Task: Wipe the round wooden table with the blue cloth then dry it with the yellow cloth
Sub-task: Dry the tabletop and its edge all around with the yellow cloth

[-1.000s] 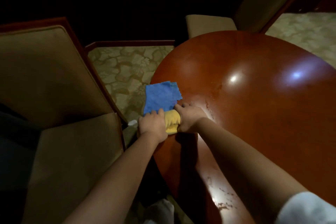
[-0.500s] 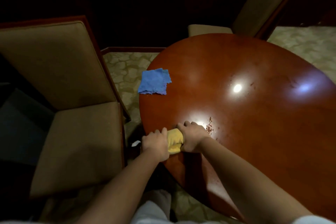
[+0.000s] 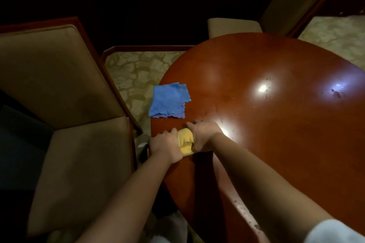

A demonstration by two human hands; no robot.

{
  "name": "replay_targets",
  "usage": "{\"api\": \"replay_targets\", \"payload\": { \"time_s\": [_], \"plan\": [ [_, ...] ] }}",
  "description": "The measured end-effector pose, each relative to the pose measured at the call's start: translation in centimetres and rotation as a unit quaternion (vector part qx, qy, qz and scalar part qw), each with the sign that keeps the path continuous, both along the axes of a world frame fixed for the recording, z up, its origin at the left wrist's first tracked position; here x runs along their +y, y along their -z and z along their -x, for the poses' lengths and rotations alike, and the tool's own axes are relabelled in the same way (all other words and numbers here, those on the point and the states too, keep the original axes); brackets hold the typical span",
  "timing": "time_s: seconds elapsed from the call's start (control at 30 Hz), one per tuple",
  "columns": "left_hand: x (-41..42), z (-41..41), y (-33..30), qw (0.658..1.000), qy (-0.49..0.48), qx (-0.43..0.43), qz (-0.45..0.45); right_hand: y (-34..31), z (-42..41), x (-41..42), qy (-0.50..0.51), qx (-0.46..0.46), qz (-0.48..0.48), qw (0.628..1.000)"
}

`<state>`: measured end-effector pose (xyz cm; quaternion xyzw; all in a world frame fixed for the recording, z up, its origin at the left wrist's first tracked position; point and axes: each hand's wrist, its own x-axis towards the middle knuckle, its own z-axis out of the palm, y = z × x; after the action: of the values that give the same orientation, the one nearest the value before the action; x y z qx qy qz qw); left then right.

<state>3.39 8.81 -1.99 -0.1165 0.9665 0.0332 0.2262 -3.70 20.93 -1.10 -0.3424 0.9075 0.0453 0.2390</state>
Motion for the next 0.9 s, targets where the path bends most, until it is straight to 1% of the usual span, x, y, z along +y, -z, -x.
{"api": "replay_targets", "payload": {
  "time_s": [0.2,0.33,0.43,0.5,0.9],
  "plan": [
    [-1.5,4.4,0.2,0.999,-0.048,-0.007,-0.008,0.5,4.5,-2.3,-0.008,0.035,-0.001,0.999],
    [-1.5,4.0,0.1,0.999,-0.032,0.012,0.008,0.5,4.0,-1.9,0.008,0.042,0.017,0.999],
    [-0.5,2.2,-0.2,0.999,-0.031,0.022,0.034,0.3,2.1,-0.8,0.023,0.05,0.024,0.998],
    [0.6,0.6,-0.3,0.999,-0.038,0.013,0.031,0.4,0.4,0.3,0.023,0.047,0.018,0.998],
    [7.3,-11.3,-0.6,0.998,-0.063,-0.021,0.016,0.1,-10.2,6.8,-0.037,0.021,0.011,0.999]
  ]
}}
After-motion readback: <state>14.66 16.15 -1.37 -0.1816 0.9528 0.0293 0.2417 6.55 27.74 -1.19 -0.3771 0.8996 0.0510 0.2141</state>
